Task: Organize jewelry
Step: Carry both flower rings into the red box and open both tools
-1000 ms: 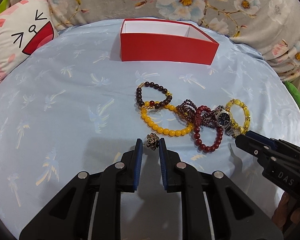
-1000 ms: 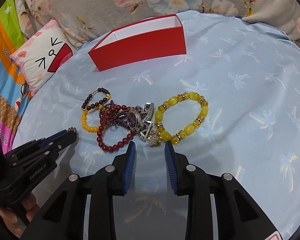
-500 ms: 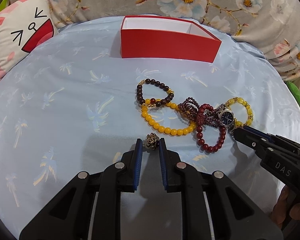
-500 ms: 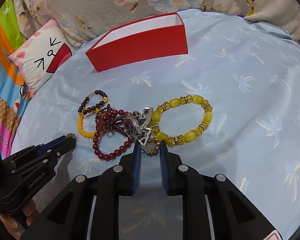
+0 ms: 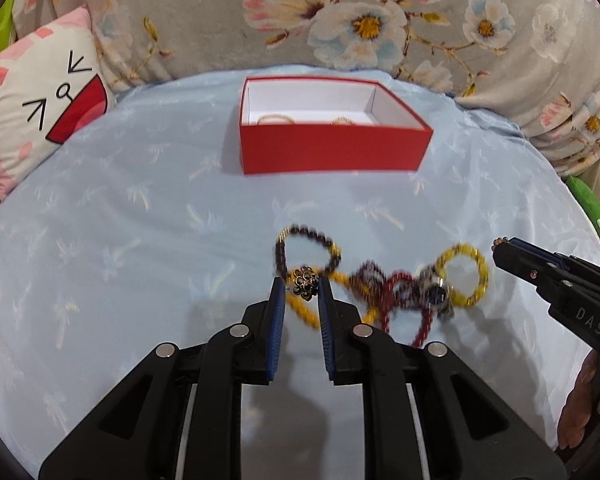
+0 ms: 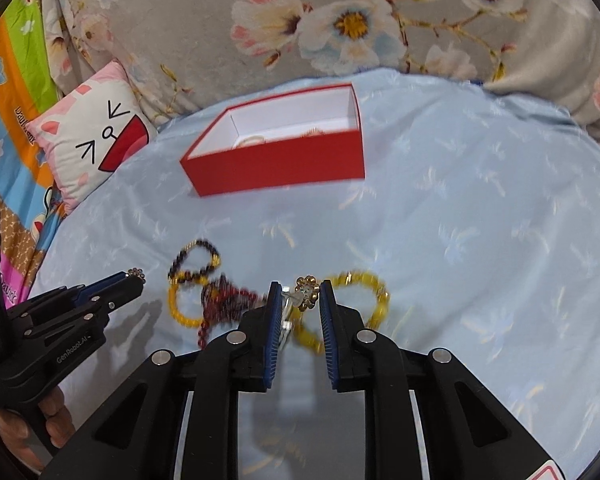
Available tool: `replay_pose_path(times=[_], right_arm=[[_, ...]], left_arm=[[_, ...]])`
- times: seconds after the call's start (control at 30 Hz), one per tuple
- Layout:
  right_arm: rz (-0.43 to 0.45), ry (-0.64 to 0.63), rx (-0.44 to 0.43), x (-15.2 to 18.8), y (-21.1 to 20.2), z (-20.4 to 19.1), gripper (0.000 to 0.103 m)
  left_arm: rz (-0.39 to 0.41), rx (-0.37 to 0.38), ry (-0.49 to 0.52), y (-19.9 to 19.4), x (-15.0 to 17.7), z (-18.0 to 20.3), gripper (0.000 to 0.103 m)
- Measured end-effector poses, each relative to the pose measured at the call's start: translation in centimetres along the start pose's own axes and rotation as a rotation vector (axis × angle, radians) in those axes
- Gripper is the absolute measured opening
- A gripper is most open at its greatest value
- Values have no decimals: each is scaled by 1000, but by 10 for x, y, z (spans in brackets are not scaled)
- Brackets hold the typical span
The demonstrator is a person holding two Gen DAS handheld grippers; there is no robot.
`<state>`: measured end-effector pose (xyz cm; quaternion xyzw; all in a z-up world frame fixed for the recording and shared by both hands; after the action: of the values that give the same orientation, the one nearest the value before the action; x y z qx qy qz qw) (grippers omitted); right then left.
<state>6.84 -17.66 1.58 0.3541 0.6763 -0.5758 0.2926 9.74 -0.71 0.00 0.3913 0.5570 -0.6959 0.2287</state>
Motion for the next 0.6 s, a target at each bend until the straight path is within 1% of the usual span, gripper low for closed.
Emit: replay_pose_path(times=[0.13,0.23,0.3,0.4,0.5,0.6], right_arm=[[49,-32,5,-35,7,3,18],[90,-69,31,-64,18,6,18],[104,-85,42,-82,29,10,18],[112,-104,49,-106,51,14,18],[100,-138,72,-126,80,17,18],[86,-176,103,-136,106,19,18]], left_arm=[[46,-12,9,6,-34,-3,16],[76,-33,25,18,-64,-6,16],[88,-31,27,28,-82,-7,17],[110,-48,43,45,-107,-9,17],[102,-52,33,68,-126,-12,17],[78,-50,16,92,-136,-16,17]])
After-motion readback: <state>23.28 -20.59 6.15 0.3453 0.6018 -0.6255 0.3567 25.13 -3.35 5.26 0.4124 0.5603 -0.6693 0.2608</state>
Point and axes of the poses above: each gripper's, at about its wrist camera, not at the fingertips, and y roughly the way its jaws point, z to its right, x to its underside, the point moved 7 cm from there along y, roughly the way its jaws point, and after that the axes turned 9 degrees about z, right-handed, at the moved point
